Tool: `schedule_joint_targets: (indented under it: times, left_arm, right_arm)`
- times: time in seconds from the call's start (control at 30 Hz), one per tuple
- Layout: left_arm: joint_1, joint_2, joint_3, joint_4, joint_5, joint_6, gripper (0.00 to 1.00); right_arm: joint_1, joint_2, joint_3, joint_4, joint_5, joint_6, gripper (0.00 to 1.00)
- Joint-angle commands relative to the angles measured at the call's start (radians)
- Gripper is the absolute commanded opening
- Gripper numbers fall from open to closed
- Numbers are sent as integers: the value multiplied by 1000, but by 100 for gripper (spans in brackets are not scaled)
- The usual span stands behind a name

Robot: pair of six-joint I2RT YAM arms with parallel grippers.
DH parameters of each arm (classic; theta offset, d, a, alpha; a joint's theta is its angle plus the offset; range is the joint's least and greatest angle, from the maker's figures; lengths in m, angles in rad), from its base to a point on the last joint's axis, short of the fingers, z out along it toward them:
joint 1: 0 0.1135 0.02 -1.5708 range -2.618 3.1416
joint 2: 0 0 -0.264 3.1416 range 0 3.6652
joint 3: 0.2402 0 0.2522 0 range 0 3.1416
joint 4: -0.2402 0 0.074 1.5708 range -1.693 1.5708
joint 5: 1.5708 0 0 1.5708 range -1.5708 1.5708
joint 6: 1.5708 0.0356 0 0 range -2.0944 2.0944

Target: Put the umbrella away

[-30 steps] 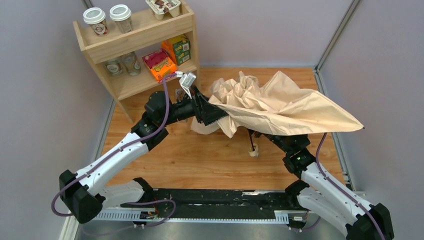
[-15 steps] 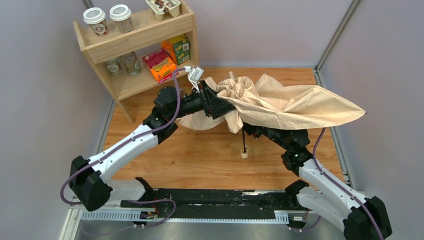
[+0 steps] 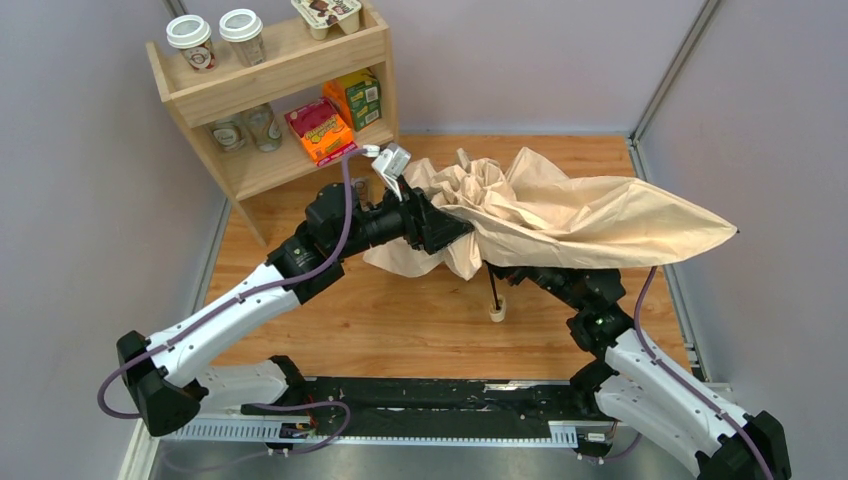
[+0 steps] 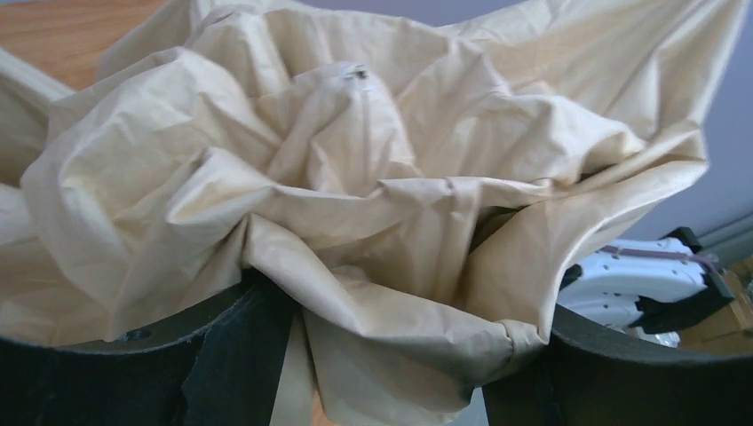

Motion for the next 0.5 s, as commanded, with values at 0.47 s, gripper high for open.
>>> schedule_joint_targets:
  times: [0.47]
  left_arm:
    - [-23,52,0,-35,-171,-47,77]
  right_arm:
    - [14,-29,92,111,-156,-55,0]
